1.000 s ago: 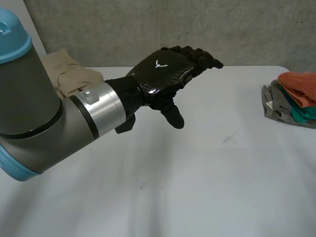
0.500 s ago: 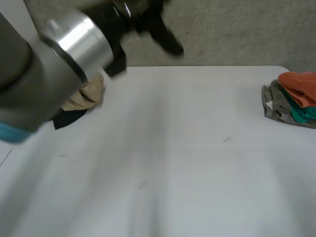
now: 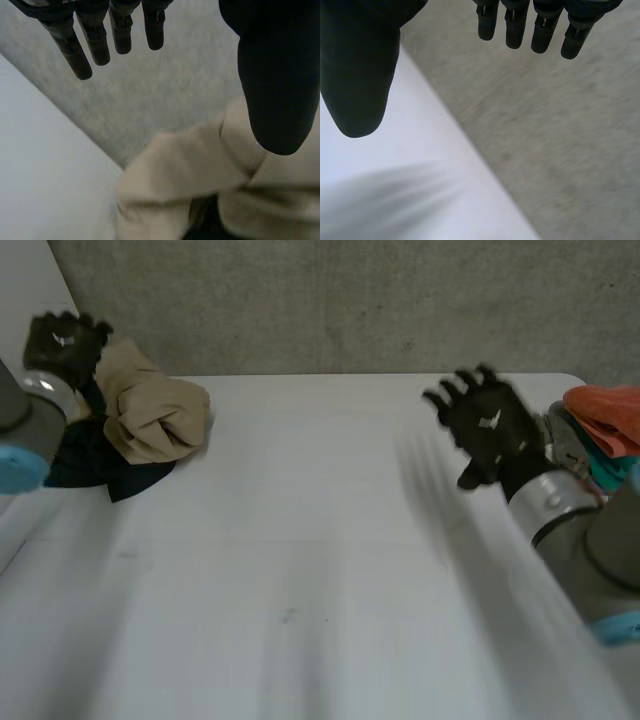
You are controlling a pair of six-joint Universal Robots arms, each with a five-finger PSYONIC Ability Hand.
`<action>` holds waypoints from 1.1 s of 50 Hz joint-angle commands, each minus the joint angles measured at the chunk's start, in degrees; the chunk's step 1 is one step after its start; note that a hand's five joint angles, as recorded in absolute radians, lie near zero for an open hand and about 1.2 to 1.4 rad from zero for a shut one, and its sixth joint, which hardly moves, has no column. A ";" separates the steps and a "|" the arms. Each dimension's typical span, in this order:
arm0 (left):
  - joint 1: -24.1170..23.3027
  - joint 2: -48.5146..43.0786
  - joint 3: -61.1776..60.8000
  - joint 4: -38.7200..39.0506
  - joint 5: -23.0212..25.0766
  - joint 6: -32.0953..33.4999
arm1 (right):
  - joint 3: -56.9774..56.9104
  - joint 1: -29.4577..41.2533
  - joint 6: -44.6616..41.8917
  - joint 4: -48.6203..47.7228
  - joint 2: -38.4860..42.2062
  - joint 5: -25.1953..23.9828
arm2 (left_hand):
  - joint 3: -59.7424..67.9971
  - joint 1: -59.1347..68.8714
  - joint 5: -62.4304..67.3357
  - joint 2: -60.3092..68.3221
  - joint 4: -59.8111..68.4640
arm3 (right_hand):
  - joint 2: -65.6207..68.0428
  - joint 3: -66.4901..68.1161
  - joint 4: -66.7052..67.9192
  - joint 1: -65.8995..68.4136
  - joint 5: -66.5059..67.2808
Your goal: Fold the laundry.
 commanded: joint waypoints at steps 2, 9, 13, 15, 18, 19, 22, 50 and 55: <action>1.50 -16.57 10.12 10.44 3.09 0.09 | 4.45 1.35 -1.02 -0.06 2.48 1.18 | -0.75 -0.70 -1.21 -0.46 -0.40 | -2.20 -2.31 -2.26 -2.98 -2.77; -0.08 -20.29 14.27 12.99 3.19 -0.26 | 6.30 1.17 -1.37 -0.68 2.48 1.79 | 67.70 67.75 67.24 67.99 68.05 | -2.20 -2.31 -2.26 -2.98 -2.77; -2.98 -12.13 10.23 14.75 2.66 -1.49 | 6.30 1.17 -1.37 -0.77 2.39 1.79 | 67.70 67.75 67.24 67.99 68.05 | -2.20 -2.31 -2.26 -2.98 -2.77; -4.91 -5.10 4.53 17.38 2.57 -3.16 | 6.30 1.17 -1.37 -0.77 2.39 1.79 | 67.70 67.75 67.24 67.99 68.05 | -2.20 -2.31 -2.26 -2.98 -2.77; -7.37 3.93 -4.06 22.55 2.83 -6.75 | 6.30 1.17 -1.37 -0.77 2.30 1.79 | 67.70 67.75 67.24 67.99 68.05 | -2.20 -2.31 -2.26 -2.98 -2.77; -8.08 6.33 -6.28 23.36 2.92 -7.72 | 6.30 1.17 -1.37 -0.77 2.21 1.79 | 67.70 67.75 67.24 67.99 68.05 | -2.20 -2.31 -2.26 -2.98 -2.77; -11.94 15.73 -14.55 25.91 3.01 -12.12 | 6.30 1.09 -1.29 -0.68 1.78 2.32 | 67.70 67.75 67.24 67.99 68.05 | -2.20 -2.31 -2.26 -2.98 -2.77; -35.35 31.37 -52.01 19.34 10.48 -13.28 | 3.32 -6.74 -0.67 0.55 -1.74 10.58 | 3.82 3.87 3.36 4.11 4.17 | -2.20 -2.31 -2.26 -2.98 -2.77; -28.14 37.72 -52.27 18.80 9.08 -12.57 | -0.27 -6.04 -0.58 6.42 -2.00 10.14 | 1.95 2.00 1.49 2.25 2.30 | -2.20 -2.31 -2.26 -2.98 -2.77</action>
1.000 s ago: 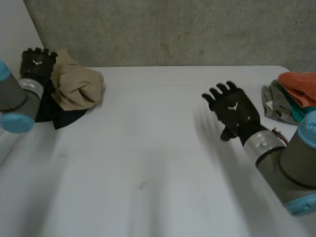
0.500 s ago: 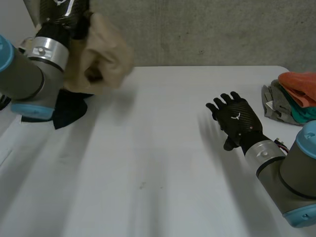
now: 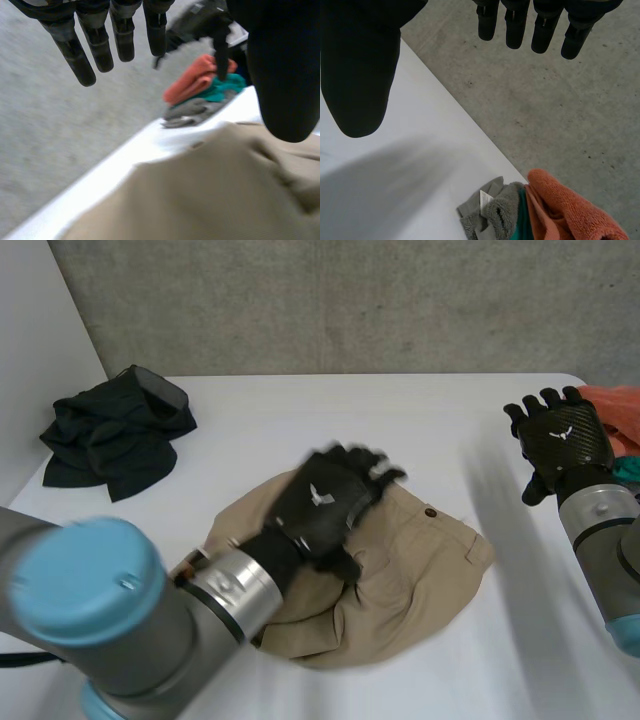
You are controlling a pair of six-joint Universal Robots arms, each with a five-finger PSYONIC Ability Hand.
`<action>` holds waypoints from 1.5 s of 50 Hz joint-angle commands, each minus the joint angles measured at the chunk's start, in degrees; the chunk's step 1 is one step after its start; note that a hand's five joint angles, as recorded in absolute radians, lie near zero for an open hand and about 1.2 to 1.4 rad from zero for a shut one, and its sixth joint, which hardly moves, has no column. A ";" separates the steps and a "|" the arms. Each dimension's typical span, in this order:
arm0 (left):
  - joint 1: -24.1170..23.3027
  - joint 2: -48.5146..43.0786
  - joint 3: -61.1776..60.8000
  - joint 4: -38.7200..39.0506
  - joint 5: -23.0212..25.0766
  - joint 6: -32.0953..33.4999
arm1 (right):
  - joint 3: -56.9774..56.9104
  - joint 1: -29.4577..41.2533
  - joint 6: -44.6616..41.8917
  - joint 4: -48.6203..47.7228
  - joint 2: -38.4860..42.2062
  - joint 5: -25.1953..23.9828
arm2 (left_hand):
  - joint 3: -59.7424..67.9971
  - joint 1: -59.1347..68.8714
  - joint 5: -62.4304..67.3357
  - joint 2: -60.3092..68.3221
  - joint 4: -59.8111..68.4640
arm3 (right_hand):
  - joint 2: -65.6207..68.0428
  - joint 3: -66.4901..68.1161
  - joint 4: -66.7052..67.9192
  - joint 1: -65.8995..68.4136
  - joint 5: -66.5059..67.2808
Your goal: Fold the laundry.
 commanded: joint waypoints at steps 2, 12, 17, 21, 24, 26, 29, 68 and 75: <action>11.89 11.12 0.10 -1.83 -2.68 1.22 | -5.08 1.70 0.01 8.18 -0.18 -0.82 | -2.24 -2.19 -1.07 -2.43 -2.03 | -2.20 -2.31 -2.26 -2.98 -2.77; 22.80 12.27 -0.78 -11.57 -4.79 1.13 | -22.74 9.96 0.62 24.53 5.09 -6.62 | -2.07 -2.02 -0.90 -2.26 -1.86 | -2.20 -2.31 -2.26 -2.98 -2.77; 26.83 11.22 -3.23 -21.76 -4.88 0.96 | -33.20 14.09 1.15 29.98 12.03 -10.92 | -2.07 -2.02 -0.90 -2.26 -1.86 | -2.20 -2.31 -2.26 -2.98 -2.77; 29.65 10.60 -5.78 -25.29 -4.61 0.87 | -41.64 15.07 0.89 34.91 18.88 -14.79 | -1.74 -1.69 -0.57 -1.93 -1.53 | -2.20 -2.31 -2.26 -2.98 -2.77; 30.36 10.25 -7.89 -25.65 -4.53 0.35 | -48.93 15.24 0.89 38.16 25.03 -15.77 | -1.41 -1.36 -0.23 -1.59 -1.19 | -2.20 -2.31 -2.26 -2.98 -2.77; 30.27 9.81 -8.95 -25.65 -4.44 -0.18 | -54.10 15.24 0.54 40.18 29.15 -15.85 | -1.24 -1.19 -0.06 -1.42 -1.02 | -2.20 -2.31 -2.26 -2.98 -2.77; 30.01 8.84 -10.62 -25.82 -4.26 -1.06 | -59.57 15.24 0.36 41.85 33.21 -15.94 | -1.07 -1.02 0.11 -1.26 -0.85 | -2.20 -2.31 -2.26 -2.98 -2.77; 21.40 -4.35 20.66 -10.36 -10.41 -0.80 | -48.36 14.19 -16.24 72.78 13.28 -6.89 | 64.01 64.06 65.18 63.82 64.22 | 67.80 67.69 67.74 67.02 67.23; 19.73 -5.22 18.91 -10.36 -10.41 -0.71 | -42.53 14.19 -16.17 62.36 6.59 -3.21 | 64.01 64.06 65.18 63.82 64.22 | -2.20 -2.31 -2.26 -2.98 -2.77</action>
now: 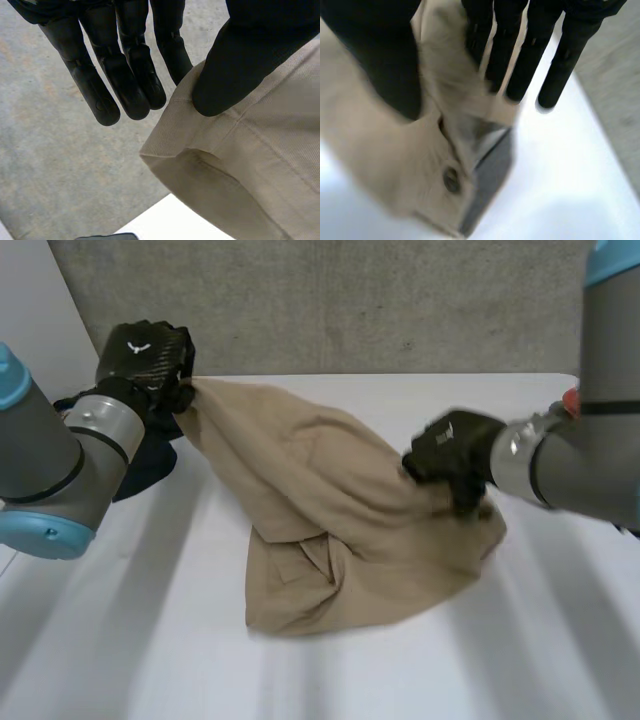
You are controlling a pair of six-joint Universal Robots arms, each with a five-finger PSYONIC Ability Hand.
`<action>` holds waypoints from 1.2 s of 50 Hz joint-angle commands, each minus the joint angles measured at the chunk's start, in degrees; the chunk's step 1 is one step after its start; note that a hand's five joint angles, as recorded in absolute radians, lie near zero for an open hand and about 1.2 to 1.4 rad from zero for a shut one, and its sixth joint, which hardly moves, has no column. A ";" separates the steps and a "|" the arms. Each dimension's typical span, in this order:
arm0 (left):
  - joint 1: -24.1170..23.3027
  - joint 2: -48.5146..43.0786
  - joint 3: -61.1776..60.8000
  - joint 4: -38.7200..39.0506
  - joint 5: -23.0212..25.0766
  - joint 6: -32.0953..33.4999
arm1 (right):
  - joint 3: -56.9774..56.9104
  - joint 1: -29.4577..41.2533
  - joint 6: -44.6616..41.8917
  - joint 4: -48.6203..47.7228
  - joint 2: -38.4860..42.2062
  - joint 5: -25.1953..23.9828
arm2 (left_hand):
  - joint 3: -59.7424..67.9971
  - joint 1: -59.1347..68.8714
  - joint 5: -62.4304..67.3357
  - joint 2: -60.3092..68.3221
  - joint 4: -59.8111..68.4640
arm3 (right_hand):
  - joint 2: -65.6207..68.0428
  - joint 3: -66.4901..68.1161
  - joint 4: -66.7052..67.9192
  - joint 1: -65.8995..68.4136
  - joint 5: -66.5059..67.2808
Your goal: Fold the laundry.
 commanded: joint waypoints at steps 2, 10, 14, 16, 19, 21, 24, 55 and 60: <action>-2.28 -0.67 -2.11 -0.11 0.14 0.03 | 2.51 -0.04 3.77 -13.95 -4.87 7.16 | 11.90 12.85 13.50 11.49 11.28 | -24.51 -25.52 -25.79 -23.46 -24.57; -4.30 1.35 -6.14 -0.20 0.32 0.30 | -2.78 0.49 12.05 -18.39 -0.93 8.33 | 11.90 12.85 13.50 11.49 11.28 | -24.51 -25.52 -25.79 -23.46 -24.57; -5.18 5.38 -9.30 -0.02 0.41 0.38 | -7.70 0.49 17.32 -16.72 5.57 5.52 | 11.90 12.85 13.50 11.49 11.28 | -24.51 -25.52 -25.79 -23.46 -24.57; -5.27 6.18 -10.10 0.06 0.41 0.38 | -9.80 0.40 18.90 -14.62 8.30 4.29 | 11.90 12.85 13.50 11.49 11.28 | -24.51 -25.52 -25.79 -23.46 -24.57; -5.36 6.98 -11.42 0.33 0.41 0.47 | -16.04 0.31 20.84 -10.49 15.06 2.44 | 11.90 12.85 13.50 11.49 11.28 | -24.51 -25.52 -25.79 -23.46 -24.57; -5.36 6.98 -11.77 0.50 0.41 0.56 | -21.93 0.31 21.90 -8.02 21.04 2.09 | 11.90 12.85 13.50 11.49 11.28 | -24.51 -25.52 -25.79 -23.46 -24.57; -5.18 6.80 -12.04 0.50 0.41 0.56 | -28.59 0.32 24.43 -4.95 27.35 1.56 | 11.90 12.85 13.50 11.49 11.28 | -24.51 -25.52 -25.79 -23.46 -24.57; -3.95 20.77 -3.69 6.39 -0.56 -1.11 | -28.80 0.49 27.35 -14.52 -1.26 0.68 | 11.90 12.85 13.50 11.49 11.28 | 45.49 44.48 44.21 46.54 45.43; -3.86 29.55 -1.58 7.71 -0.82 -4.53 | -28.45 0.49 26.65 -14.69 -7.77 0.94 | 11.90 12.85 13.50 11.49 11.28 | 45.49 44.48 44.21 46.54 45.43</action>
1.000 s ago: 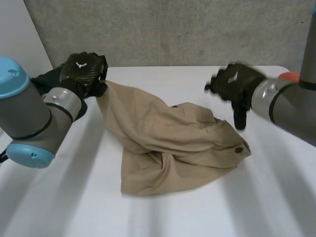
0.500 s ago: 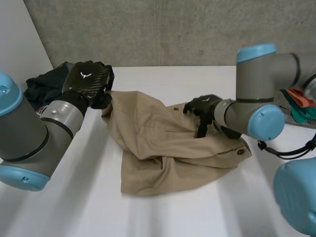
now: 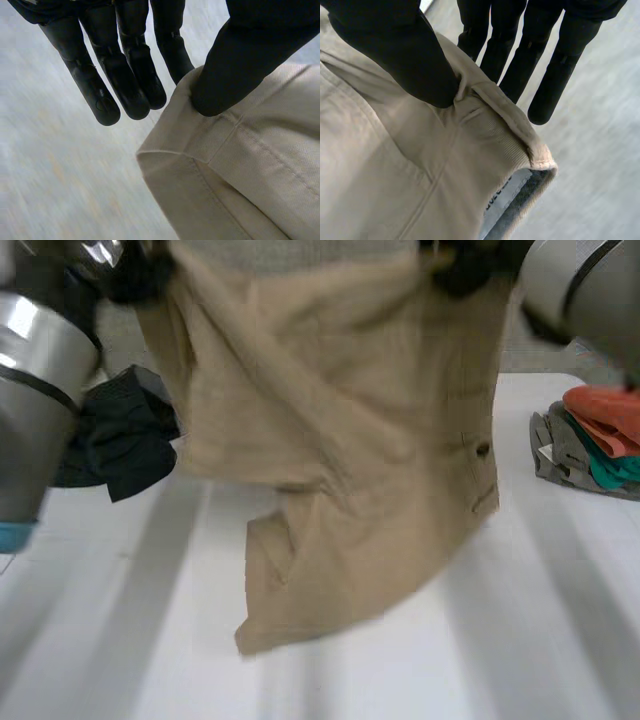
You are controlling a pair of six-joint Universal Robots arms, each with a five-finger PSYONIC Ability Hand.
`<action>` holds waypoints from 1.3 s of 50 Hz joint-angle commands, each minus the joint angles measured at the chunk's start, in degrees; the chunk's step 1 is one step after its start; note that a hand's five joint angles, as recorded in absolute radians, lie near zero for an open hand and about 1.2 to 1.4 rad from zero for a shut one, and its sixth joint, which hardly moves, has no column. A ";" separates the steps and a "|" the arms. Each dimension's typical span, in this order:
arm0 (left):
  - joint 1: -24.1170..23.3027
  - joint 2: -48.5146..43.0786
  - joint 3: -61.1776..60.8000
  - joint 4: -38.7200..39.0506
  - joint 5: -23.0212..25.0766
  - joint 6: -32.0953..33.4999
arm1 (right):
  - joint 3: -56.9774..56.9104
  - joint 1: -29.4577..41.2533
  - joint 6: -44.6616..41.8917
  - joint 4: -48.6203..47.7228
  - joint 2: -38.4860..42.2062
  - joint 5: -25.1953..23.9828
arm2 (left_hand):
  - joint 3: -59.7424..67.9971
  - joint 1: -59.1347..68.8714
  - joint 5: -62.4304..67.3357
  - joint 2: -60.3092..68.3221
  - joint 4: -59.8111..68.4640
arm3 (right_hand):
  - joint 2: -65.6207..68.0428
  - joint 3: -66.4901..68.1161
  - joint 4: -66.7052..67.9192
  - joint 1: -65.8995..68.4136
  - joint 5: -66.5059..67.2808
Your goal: Fold the laundry.
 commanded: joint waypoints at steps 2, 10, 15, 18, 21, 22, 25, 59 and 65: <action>0.14 12.19 3.62 1.60 -0.54 -3.99 | 0.91 -0.16 -0.73 -0.53 -11.72 0.31 | 11.63 12.87 13.50 11.28 11.22 | 12.32 11.95 11.45 16.41 12.74; 0.23 19.49 8.62 -1.11 -1.86 -4.34 | 0.91 -0.16 -0.64 -0.53 -22.53 0.75 | 11.63 12.87 13.50 11.28 11.22 | 12.32 11.95 11.45 16.41 12.74; 0.40 18.88 11.35 -4.02 -1.86 -4.34 | 0.82 -0.07 -0.38 -0.62 -24.47 0.92 | 11.63 12.87 13.50 11.28 11.22 | 12.32 11.95 11.45 16.41 12.74; 1.63 17.39 12.15 -4.29 -1.86 -4.34 | 0.65 -0.07 -0.29 -0.71 -23.77 1.10 | 11.63 12.87 13.50 11.28 11.22 | 12.32 11.95 11.45 16.41 12.74; 5.04 13.36 12.93 -4.29 -1.51 -4.34 | 0.65 -0.07 -0.02 -0.97 -21.31 1.45 | 11.63 12.87 13.50 11.28 11.22 | 12.32 11.95 11.45 16.41 12.74; 6.02 12.21 13.29 -4.37 -1.43 -4.34 | 0.65 -0.07 0.06 -0.97 -19.91 1.71 | 11.63 12.87 13.50 11.28 11.22 | 12.32 11.95 11.45 16.41 12.74; 8.92 7.22 14.25 -4.38 -1.34 -4.34 | 0.56 -0.07 0.06 -0.97 -14.46 3.03 | 11.63 12.87 13.50 11.28 11.22 | 12.32 11.95 11.45 16.41 12.74; 2.51 -54.43 50.39 6.97 0.16 -4.17 | -9.82 -0.07 -9.96 -35.18 30.40 18.59 | -58.37 -57.13 -56.50 -58.72 -58.78 | -57.68 -58.05 -58.55 -53.59 -57.26; 1.72 -39.50 34.06 1.52 -2.39 -3.99 | -3.32 -0.86 -10.04 -23.93 21.34 14.91 | -56.49 -55.24 -54.61 -56.83 -56.89 | -57.68 -58.05 -58.55 -53.59 -57.26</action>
